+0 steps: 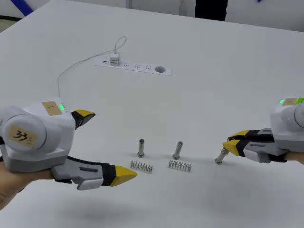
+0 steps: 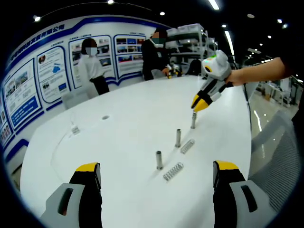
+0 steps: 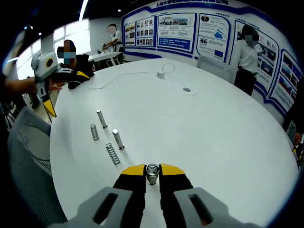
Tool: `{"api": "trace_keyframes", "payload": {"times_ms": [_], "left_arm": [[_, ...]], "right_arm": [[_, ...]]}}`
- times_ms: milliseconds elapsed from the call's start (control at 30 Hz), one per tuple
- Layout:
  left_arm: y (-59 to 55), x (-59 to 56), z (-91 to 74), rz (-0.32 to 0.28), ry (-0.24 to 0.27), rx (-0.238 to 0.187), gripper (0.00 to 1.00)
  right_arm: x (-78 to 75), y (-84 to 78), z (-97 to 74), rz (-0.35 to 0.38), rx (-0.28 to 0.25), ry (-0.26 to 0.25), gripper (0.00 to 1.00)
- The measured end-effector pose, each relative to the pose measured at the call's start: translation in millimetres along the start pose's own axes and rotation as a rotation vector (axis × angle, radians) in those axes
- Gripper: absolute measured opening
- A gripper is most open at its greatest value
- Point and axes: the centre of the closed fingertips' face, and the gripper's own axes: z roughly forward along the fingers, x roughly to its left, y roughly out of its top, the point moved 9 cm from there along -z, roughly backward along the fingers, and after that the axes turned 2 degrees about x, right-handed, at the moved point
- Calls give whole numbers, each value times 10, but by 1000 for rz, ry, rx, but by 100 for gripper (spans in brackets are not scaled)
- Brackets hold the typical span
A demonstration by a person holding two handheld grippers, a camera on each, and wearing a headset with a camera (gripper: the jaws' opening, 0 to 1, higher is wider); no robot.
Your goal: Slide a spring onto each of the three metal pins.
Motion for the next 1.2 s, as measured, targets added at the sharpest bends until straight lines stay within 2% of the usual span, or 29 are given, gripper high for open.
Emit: {"api": "trace_keyframes", "payload": {"times_ms": [233, 567, 933, 1200], "left_arm": [[-15, -15, 6, -2, -7, 6, 100], [-35, 13, -8, 2, -7, 15, 100], [-36, -23, 7, 3, -17, 22, 99], [-44, -44, 9, 3, -20, 28, 99]], "right_arm": [[-2, -49, 76, -9, 21, 0, 10], [-16, -139, 162, 17, 35, 5, 11], [4, -203, 228, 15, 59, 9, 11], [-17, -209, 247, 23, 54, 12, 11]]}}
